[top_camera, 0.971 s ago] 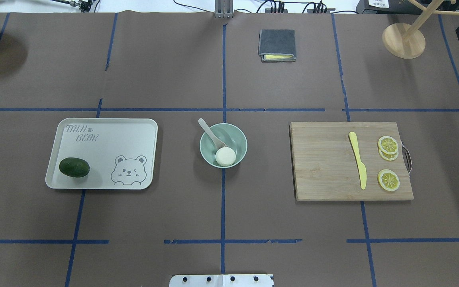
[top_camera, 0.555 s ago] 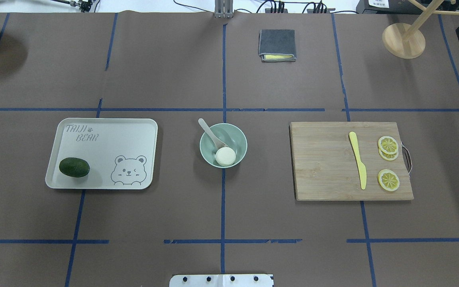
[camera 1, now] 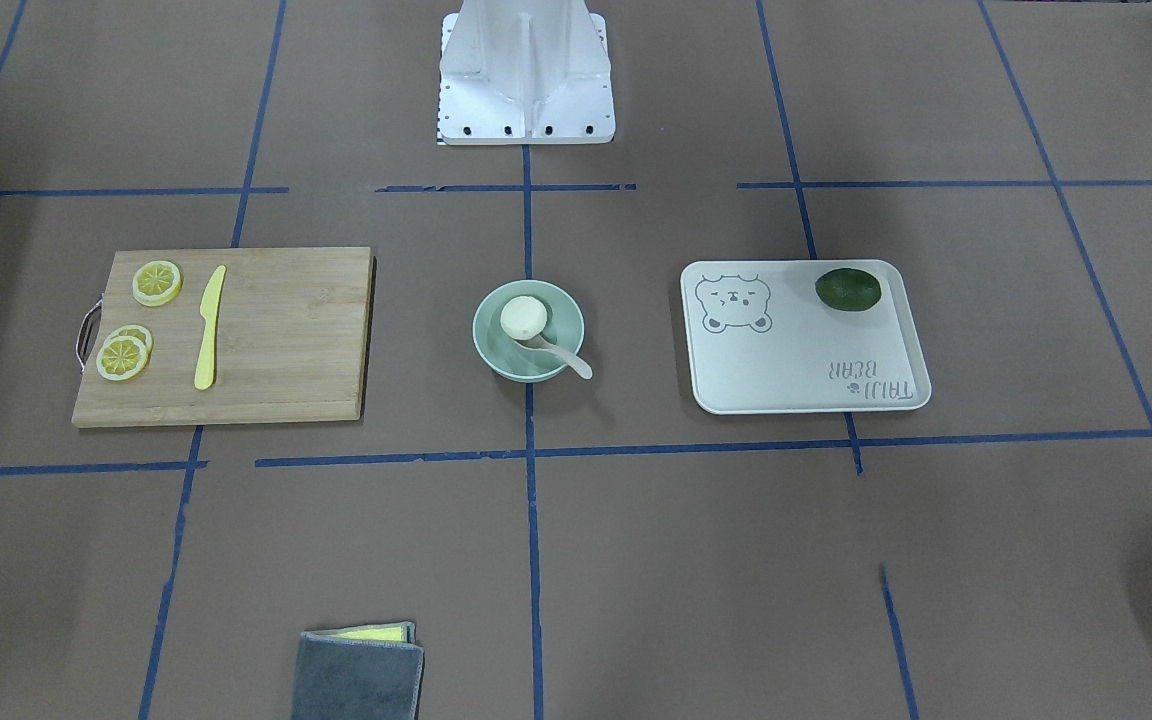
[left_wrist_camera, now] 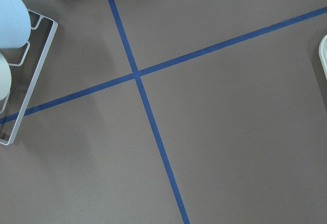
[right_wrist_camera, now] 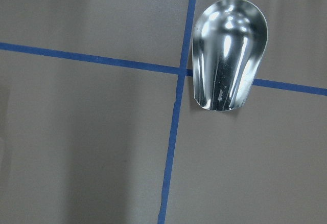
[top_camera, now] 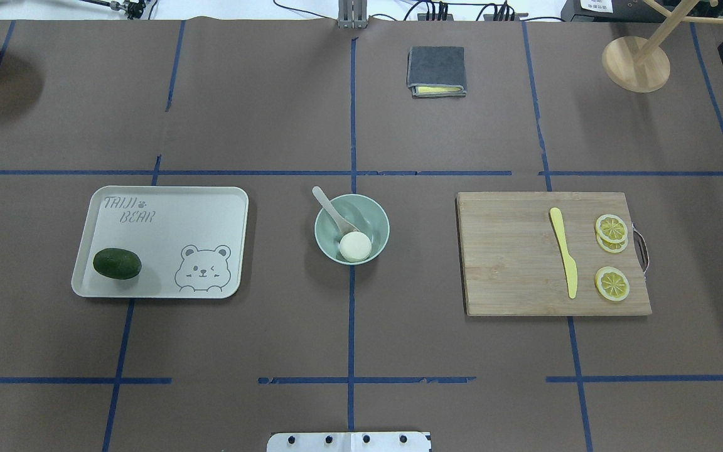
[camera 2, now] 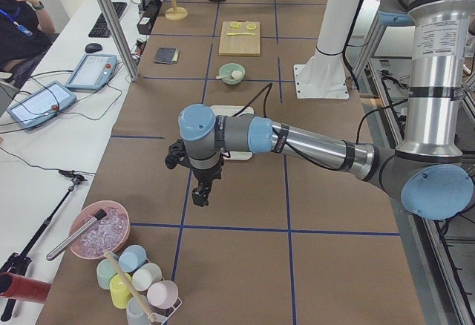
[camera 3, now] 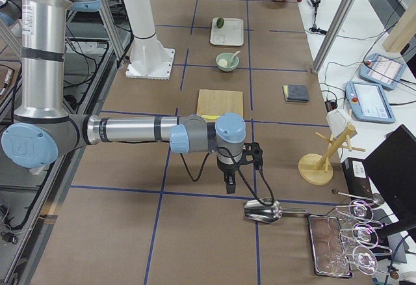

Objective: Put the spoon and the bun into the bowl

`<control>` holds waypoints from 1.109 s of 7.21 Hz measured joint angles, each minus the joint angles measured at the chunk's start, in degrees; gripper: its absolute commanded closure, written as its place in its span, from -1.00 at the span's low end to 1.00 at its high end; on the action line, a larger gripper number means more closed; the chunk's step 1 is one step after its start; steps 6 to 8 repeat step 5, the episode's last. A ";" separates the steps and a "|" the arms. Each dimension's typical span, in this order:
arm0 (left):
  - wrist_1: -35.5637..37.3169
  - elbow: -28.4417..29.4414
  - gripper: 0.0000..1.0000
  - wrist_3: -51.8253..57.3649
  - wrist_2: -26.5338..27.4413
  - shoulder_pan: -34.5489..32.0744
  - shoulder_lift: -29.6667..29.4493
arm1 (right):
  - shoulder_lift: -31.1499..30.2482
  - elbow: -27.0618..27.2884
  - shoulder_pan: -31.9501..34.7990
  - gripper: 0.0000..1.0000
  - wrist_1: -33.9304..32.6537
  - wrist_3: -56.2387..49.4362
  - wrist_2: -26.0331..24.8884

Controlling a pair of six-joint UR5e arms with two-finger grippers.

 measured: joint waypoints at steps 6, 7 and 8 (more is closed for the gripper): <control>-0.06 -1.11 -1.00 0.04 -0.12 -0.36 2.50 | -0.47 0.57 0.00 -1.00 -0.33 0.02 0.58; -0.06 -1.11 -1.00 0.04 -0.12 -0.36 2.50 | -0.47 0.57 0.00 -1.00 -0.33 0.02 0.58; -0.06 -1.11 -1.00 0.04 -0.12 -0.36 2.50 | -0.47 0.57 0.00 -1.00 -0.33 0.02 0.58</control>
